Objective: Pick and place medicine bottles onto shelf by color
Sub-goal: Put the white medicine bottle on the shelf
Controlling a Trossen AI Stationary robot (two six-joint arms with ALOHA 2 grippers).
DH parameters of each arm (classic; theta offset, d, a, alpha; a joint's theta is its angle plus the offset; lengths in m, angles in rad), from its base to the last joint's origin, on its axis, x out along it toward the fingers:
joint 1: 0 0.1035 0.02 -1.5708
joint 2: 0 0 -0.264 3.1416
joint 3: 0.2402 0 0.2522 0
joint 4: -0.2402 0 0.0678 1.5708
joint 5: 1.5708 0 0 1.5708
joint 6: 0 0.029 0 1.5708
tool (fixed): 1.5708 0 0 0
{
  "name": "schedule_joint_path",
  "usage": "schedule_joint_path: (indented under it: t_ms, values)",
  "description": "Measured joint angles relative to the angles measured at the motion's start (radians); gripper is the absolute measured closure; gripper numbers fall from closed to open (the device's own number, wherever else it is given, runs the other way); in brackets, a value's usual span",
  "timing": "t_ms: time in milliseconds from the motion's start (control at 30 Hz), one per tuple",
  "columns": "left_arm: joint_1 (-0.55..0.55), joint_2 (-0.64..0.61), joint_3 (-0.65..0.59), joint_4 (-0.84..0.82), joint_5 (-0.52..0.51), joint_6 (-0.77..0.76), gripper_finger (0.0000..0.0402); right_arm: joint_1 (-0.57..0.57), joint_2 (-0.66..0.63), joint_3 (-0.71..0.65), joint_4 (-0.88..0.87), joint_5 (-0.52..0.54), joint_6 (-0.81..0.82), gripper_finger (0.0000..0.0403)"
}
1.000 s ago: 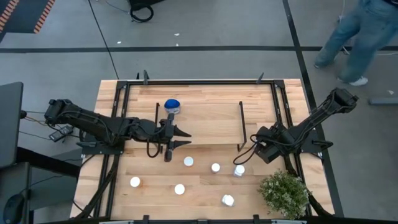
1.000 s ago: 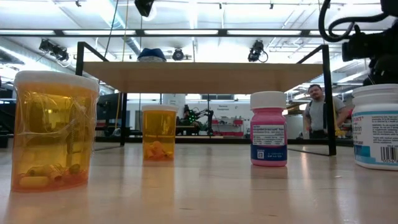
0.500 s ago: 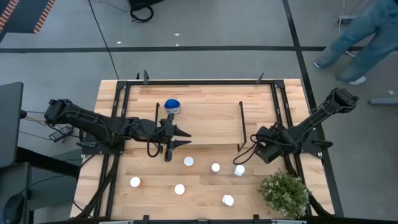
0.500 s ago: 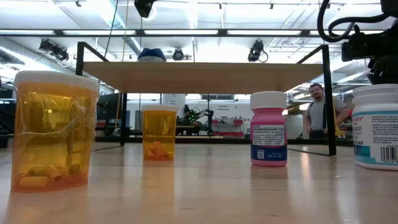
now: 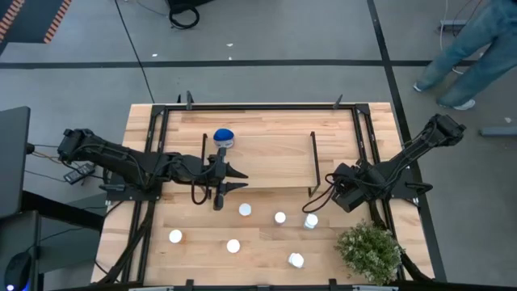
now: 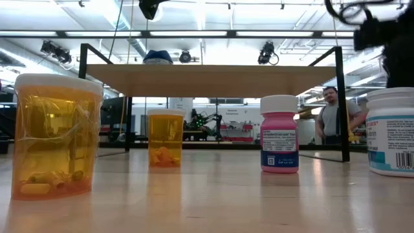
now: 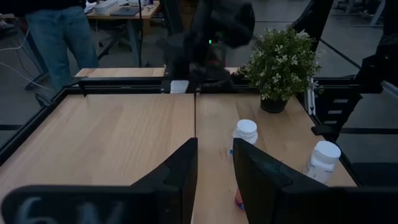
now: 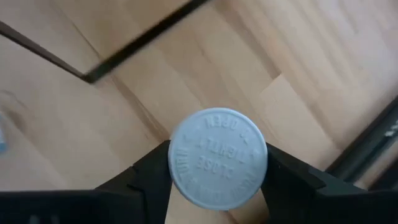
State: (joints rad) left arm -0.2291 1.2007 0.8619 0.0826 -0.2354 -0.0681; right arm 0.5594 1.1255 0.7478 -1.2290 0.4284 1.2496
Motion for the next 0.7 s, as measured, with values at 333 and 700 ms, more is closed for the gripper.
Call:
schedule_joint_path:
  t_ms: [333, 700]
  values:
    - [0.000, 0.000, 0.000, 0.002, 0.000, 0.000, 0.0294, -0.027, 0.000, 0.348, -0.203, 0.073, -0.069, 0.0188]
    - [0.000, 0.000, 0.000, 0.003, 0.000, -0.024, 0.0294, -0.282, 0.072, 0.573, -0.289, 0.066, -0.434, 0.0188]
